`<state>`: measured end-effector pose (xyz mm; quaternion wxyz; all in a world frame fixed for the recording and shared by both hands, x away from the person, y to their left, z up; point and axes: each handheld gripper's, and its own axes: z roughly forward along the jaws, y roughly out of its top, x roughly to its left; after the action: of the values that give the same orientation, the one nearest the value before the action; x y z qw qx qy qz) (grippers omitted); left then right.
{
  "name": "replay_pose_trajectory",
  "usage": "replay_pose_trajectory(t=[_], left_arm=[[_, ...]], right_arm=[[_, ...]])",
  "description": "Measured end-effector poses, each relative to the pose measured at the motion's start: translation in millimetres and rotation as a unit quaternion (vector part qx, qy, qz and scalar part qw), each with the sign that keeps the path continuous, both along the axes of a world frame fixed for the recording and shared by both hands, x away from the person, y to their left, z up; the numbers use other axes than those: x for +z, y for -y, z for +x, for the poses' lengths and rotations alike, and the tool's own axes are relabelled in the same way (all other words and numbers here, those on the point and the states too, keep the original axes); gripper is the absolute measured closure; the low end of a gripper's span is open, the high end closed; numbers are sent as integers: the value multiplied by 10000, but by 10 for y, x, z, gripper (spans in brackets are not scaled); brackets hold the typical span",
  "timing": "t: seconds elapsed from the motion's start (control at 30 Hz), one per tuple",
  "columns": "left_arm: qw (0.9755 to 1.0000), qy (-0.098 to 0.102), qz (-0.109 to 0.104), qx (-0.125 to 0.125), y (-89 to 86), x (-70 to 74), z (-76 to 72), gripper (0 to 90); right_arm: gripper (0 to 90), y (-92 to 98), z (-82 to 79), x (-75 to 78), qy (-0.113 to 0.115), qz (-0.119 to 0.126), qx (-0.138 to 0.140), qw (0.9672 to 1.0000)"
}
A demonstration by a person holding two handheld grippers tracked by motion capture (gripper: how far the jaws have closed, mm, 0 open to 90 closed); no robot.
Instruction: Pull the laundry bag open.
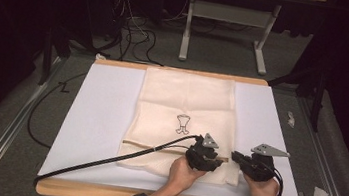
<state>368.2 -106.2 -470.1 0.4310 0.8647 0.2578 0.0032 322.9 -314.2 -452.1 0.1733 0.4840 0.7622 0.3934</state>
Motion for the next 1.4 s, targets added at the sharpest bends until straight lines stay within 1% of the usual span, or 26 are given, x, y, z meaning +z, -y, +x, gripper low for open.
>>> replay_pose_trajectory(t=[0.03,0.07,0.1,0.13,0.17,0.27,0.3,0.33,0.37,0.47,0.53,0.57,0.63,0.7,0.77,0.83,0.93,1.0,1.1,1.2,1.33,1.4], left_arm=[[10000,-18,12,-43,27,-3,-7,649],[10000,8,32,-74,52,-1,-10,648],[10000,-54,-32,-70,57,-2,1,651],[9998,-197,-74,-40,61,-12,30,650],[9996,-260,-80,-17,63,-20,40,650],[9994,-316,-134,-1,70,-23,43,655],[9993,-325,-180,7,71,-18,46,663],[9991,-351,-224,18,74,-16,51,684],[9990,-369,-233,29,73,-13,55,684],[9988,-371,-331,-18,67,-2,58,733],[9984,-397,-407,-59,63,11,50,749],[9983,-370,-451,-91,65,14,40,758],[9978,-405,-517,-85,76,7,30,765],[9983,-409,-412,-31,83,-20,38,768],[9983,-442,-369,-7,84,-38,54,785],[9981,-440,-419,46,91,-37,61,794],[9969,-608,-489,111,100,-41,86,819],[9963,-678,-510,127,105,-35,88,843],[9964,-678,-486,142,106,-24,79,864],[9965,-688,-462,137,103,-24,84,870],[9970,-638,-428,130,96,-9,81,872],[9971,-629,-405,122,89,3,88,872]], right_arm=[[871,-4,0,3,2,-3,10,10000],[871,-9,-2,9,1,-12,1,10000],[871,-10,-3,15,-12,-18,5,10000],[871,-11,-2,18,5,-8,5,10000],[871,-13,1,22,5,6,19,10000],[871,-34,13,41,4,-45,59,10000],[871,-43,12,49,-1,-23,45,10000],[871,-47,16,66,45,-27,70,10000],[871,-47,16,66,45,-27,70,10000],[871,-40,15,76,36,-40,57,10000],[870,-34,14,71,39,-16,52,10000],[871,-33,16,66,31,-8,46,10000],[871,-33,22,54,27,-26,58,10000],[871,-35,18,50,32,-10,41,10000],[871,-34,17,45,24,10,37,10000],[871,-33,22,34,20,-28,65,10000],[870,-23,17,38,10,2,43,10000],[870,-21,20,36,-4,-1,50,10000],[870,-6,34,28,-27,106,55,9999],[870,-11,37,27,-47,87,57,9999],[870,-17,38,23,-23,58,66,10000],[870,-18,33,29,-47,61,50,10000]])
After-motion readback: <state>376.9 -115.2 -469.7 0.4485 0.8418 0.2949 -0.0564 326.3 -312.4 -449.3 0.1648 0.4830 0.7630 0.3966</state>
